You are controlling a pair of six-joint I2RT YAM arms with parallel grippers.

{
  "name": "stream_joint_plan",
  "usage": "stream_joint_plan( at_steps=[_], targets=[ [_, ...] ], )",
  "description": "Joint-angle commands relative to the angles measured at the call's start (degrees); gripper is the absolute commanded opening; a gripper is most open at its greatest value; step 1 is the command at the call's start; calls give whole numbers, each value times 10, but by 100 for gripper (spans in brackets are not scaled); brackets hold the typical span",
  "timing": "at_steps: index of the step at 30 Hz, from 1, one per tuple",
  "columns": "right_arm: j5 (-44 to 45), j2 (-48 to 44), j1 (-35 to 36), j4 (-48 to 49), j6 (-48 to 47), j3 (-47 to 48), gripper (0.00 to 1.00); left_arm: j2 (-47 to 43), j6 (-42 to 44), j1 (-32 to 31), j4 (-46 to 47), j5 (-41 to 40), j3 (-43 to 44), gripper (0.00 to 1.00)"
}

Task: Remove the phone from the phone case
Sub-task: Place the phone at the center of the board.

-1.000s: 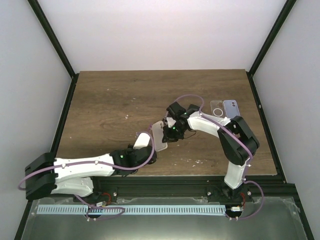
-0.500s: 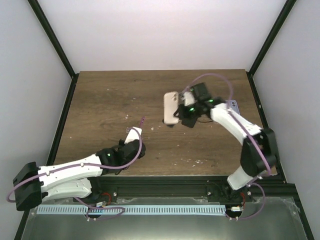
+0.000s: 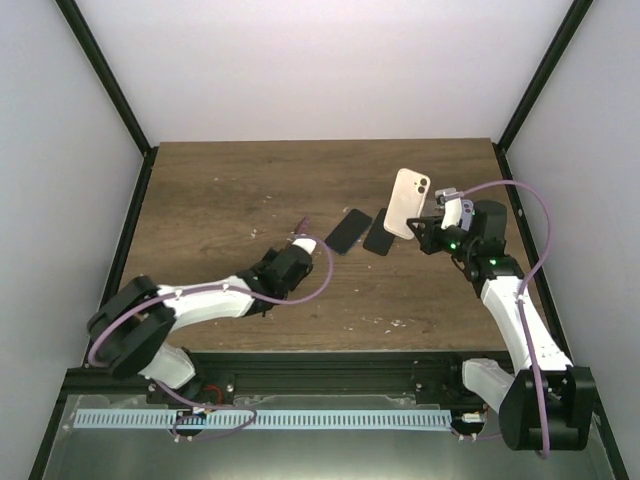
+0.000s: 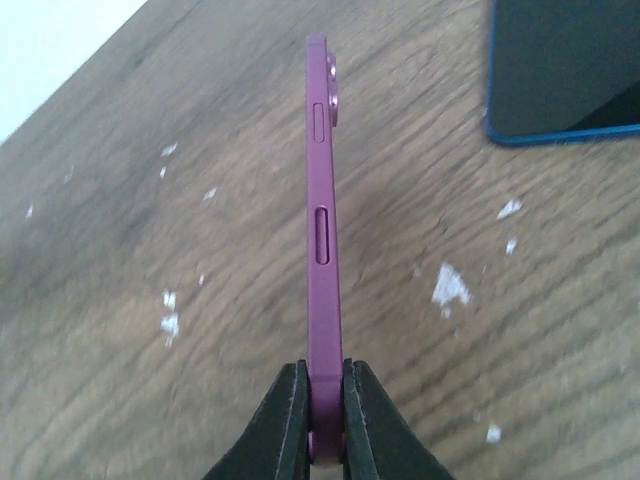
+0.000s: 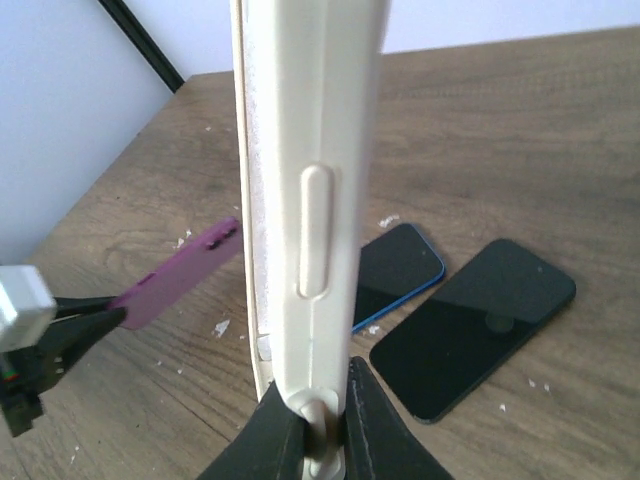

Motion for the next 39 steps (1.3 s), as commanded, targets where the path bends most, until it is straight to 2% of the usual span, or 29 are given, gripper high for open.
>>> stream_joint_plan(
  at_steps=[1, 6, 13, 15, 19, 22, 27, 31, 35, 39],
  targets=[
    [-43, 4, -7, 60, -23, 1, 1, 77, 114, 5, 111, -2, 69, 0],
    [-46, 18, -8, 62, -22, 0, 1, 179, 169, 12, 122, -17, 133, 0],
    [-40, 13, -8, 63, -27, 0, 1, 273, 167, 17, 76, -37, 204, 1],
    [-39, 17, -8, 63, -29, 1, 1, 291, 162, 20, 65, -34, 220, 6],
    [-35, 24, -9, 60, -29, 6, 1, 316, 157, 27, 52, -30, 245, 23],
    [-35, 21, -9, 60, -29, 5, 1, 326, 149, 33, 42, -25, 258, 29],
    [-28, 21, -9, 60, -30, 6, 1, 325, 130, 35, 28, -13, 266, 36],
    [-25, 25, -9, 60, -40, 5, 1, 302, 72, 34, -19, -5, 274, 43],
    [29, 37, -10, 32, -61, 24, 1, 237, 1, 33, -82, 17, 253, 48],
    [46, 63, -14, -59, -128, 87, 1, 153, -71, 29, -152, 47, 205, 50]
  ],
)
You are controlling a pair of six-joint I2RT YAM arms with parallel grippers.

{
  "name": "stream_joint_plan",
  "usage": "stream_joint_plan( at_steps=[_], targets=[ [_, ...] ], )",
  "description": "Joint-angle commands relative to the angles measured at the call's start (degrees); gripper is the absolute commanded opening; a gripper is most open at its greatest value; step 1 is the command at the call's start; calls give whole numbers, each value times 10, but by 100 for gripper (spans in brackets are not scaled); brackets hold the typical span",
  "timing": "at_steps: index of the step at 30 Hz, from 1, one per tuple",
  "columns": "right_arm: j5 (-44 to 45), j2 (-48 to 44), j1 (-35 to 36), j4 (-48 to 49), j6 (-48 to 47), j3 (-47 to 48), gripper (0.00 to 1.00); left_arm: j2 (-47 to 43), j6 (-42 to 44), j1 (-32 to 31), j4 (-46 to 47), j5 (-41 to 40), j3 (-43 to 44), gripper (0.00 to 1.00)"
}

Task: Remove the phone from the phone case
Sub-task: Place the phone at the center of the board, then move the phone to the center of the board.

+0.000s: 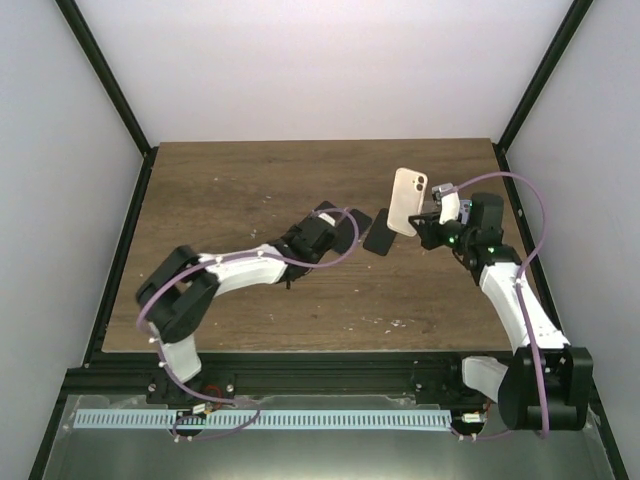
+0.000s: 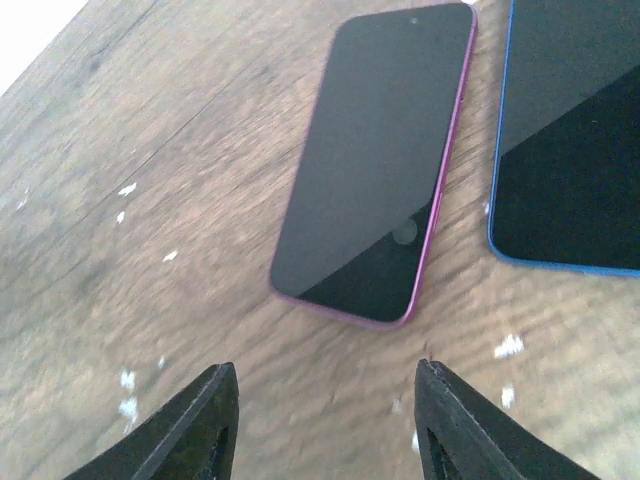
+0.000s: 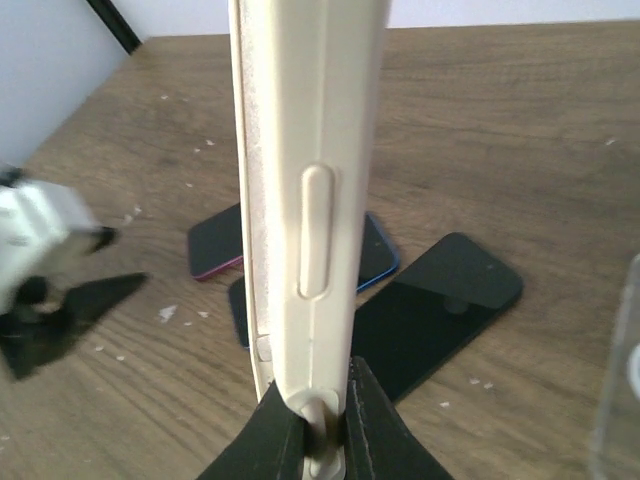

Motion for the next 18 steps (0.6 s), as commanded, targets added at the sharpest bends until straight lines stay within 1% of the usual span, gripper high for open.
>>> stream_joint_plan(
  at_steps=[1, 4, 6, 9, 12, 14, 18],
  targets=[
    [44, 25, -10, -93, -96, 83, 1, -111, -106, -7, -89, 41, -54, 50],
    [92, 56, -15, -178, -172, 119, 1, -188, -128, -12, -101, 89, -106, 52],
    [106, 84, -32, -228, -220, 129, 1, -237, -136, -12, -103, 118, -141, 52],
    [65, 127, -92, -304, -280, 137, 1, -290, -156, -14, -97, 145, -173, 52],
    [33, 181, -123, -398, -354, 154, 1, -327, -173, -19, -78, 173, -200, 52],
    [19, 219, -129, -456, -369, 164, 1, -341, -180, -23, -67, 183, -210, 52],
    [1, 278, -132, -472, -331, 183, 1, -346, -180, -31, -60, 185, -218, 52]
  ],
)
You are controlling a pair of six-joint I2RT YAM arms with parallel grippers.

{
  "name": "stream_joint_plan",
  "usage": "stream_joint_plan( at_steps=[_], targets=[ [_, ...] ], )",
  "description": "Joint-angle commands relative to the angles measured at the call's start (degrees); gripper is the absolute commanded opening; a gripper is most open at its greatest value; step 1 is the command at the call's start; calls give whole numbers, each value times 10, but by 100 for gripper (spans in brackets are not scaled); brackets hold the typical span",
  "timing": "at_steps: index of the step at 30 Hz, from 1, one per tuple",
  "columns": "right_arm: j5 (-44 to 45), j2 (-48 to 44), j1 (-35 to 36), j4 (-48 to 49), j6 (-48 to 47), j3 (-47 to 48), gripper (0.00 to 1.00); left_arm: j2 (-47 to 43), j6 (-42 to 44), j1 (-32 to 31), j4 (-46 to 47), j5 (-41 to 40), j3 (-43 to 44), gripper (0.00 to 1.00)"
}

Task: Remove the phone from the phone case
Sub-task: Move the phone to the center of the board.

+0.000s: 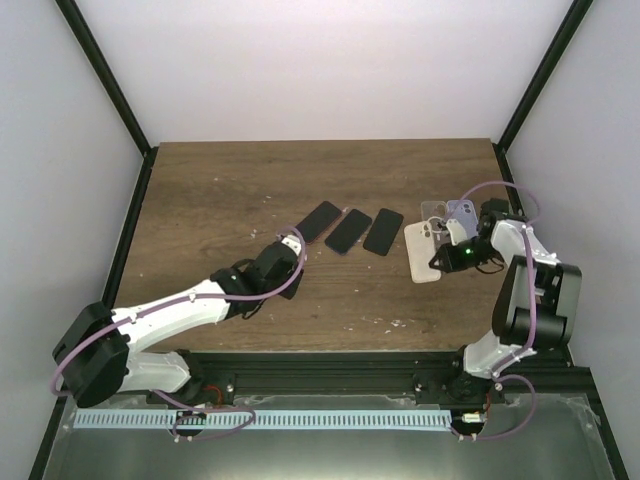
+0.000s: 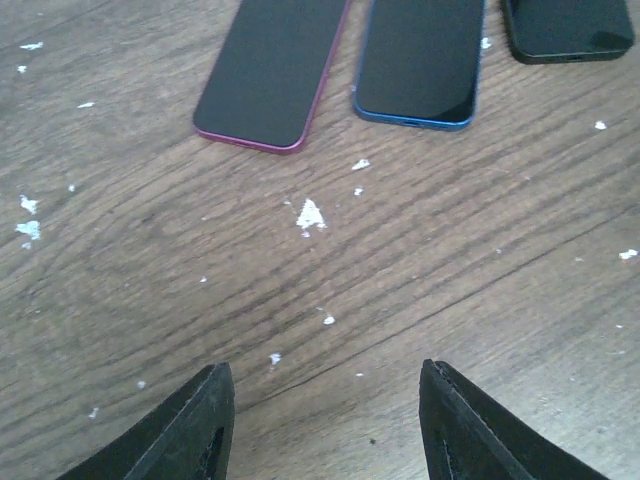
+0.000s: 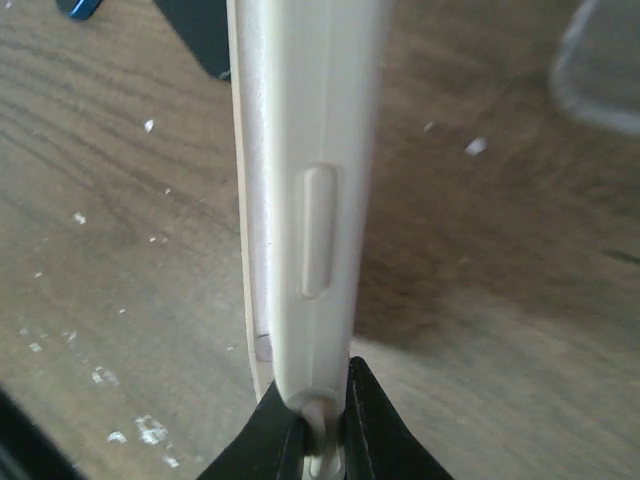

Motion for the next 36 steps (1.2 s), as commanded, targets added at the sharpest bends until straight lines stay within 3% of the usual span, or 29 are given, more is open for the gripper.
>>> stream_joint_plan(
  at_steps=[1, 11, 14, 20, 27, 31, 36],
  targets=[
    [-46, 49, -3, -78, -1, 51, 1, -8, -15, -9, 21, 23, -7, 52],
    [-133, 217, -2, -100, 148, 146, 1, -2, -34, -40, 33, 22, -24, 52],
    [-114, 241, 0, -84, 175, 171, 1, 1, -42, -46, 37, 23, -28, 52],
    [-133, 298, 4, -84, 202, 231, 1, 4, -48, -56, 33, 23, -26, 51],
    [-135, 348, 61, -88, 214, 294, 1, 3, -50, -60, 20, 14, -27, 51],
    [-130, 357, 95, -89, 216, 307, 1, 4, -52, -60, 19, 11, -30, 52],
    [-109, 353, 85, -89, 214, 315, 3, 12, -51, -61, 19, 12, -27, 51]
  ],
)
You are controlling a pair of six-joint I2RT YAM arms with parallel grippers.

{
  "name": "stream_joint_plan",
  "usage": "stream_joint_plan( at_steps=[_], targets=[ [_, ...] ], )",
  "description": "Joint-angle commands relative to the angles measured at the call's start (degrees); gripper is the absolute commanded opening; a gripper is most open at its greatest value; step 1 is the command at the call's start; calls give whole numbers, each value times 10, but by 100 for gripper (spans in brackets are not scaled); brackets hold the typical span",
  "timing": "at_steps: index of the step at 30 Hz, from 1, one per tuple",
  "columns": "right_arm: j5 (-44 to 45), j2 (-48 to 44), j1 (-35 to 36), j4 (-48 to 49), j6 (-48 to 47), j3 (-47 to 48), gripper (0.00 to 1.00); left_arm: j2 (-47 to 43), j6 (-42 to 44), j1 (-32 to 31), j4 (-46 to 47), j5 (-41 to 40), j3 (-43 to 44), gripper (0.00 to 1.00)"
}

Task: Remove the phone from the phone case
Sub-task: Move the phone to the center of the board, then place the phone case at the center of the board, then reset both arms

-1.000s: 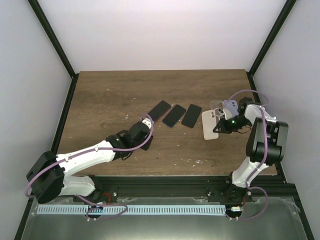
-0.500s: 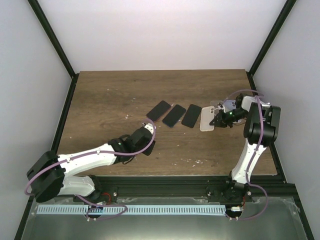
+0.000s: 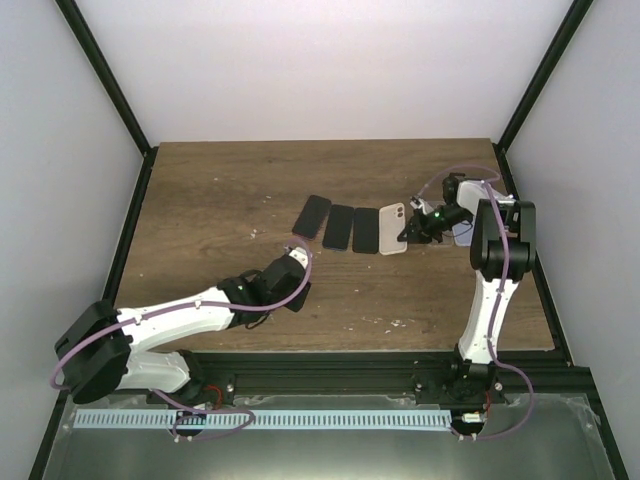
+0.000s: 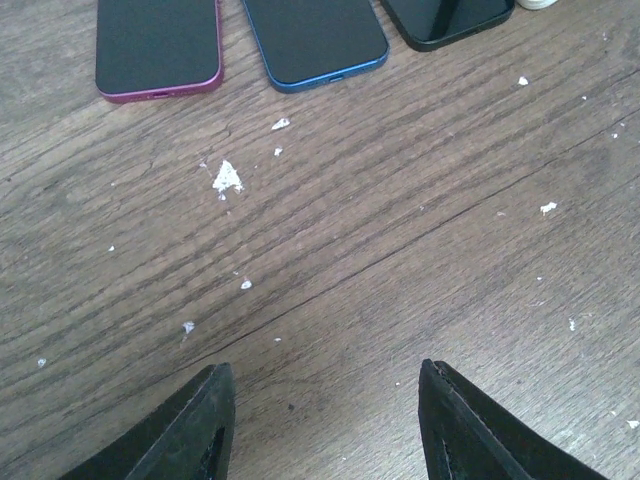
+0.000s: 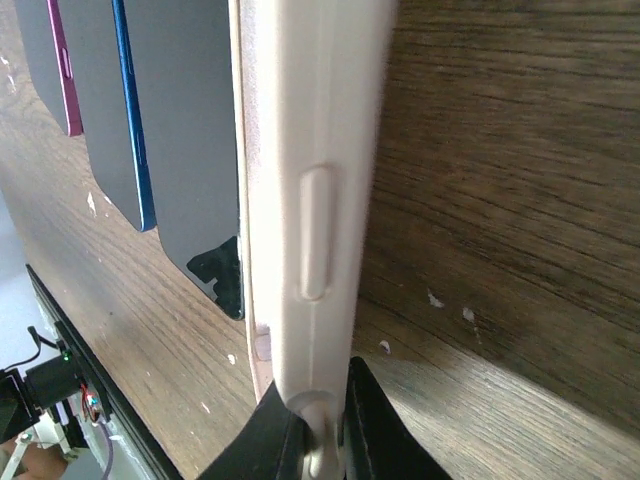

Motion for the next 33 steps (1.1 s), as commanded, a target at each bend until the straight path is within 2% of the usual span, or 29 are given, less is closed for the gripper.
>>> stream_joint_plan(
  at_steps=[1, 8, 9, 11, 13, 18, 23, 27, 31, 33],
  targets=[
    [11, 3, -9, -3, 1, 18, 3, 12, -5, -4, 0, -4, -2, 51],
    [44, -21, -38, 10, 0, 17, 7, 14, -6, -6, 15, -5, -6, 51],
    [44, -19, -39, 8, -1, 18, 11, 14, -7, -6, 16, -4, -7, 51],
    [44, -16, -39, 2, -6, 22, 26, 15, -7, -7, 17, -2, -7, 51],
    [52, -22, -39, 4, -7, 25, 35, 14, -9, -9, 13, -2, -7, 51],
    [64, -76, -44, 24, -1, 15, 38, -4, -10, -10, 1, -4, -7, 51],
    [79, -155, -45, 38, -11, -42, 40, -24, -9, -10, -29, -4, 8, 51],
    [100, -212, -45, 65, -20, -105, 48, -44, -5, -10, -71, -1, 34, 51],
    [54, -265, -44, 96, -43, -150, 48, -75, 12, -9, -137, -6, 85, 54],
    [29, -294, -44, 117, -49, -161, 48, -84, 21, -3, -177, -19, 118, 60]
  ],
)
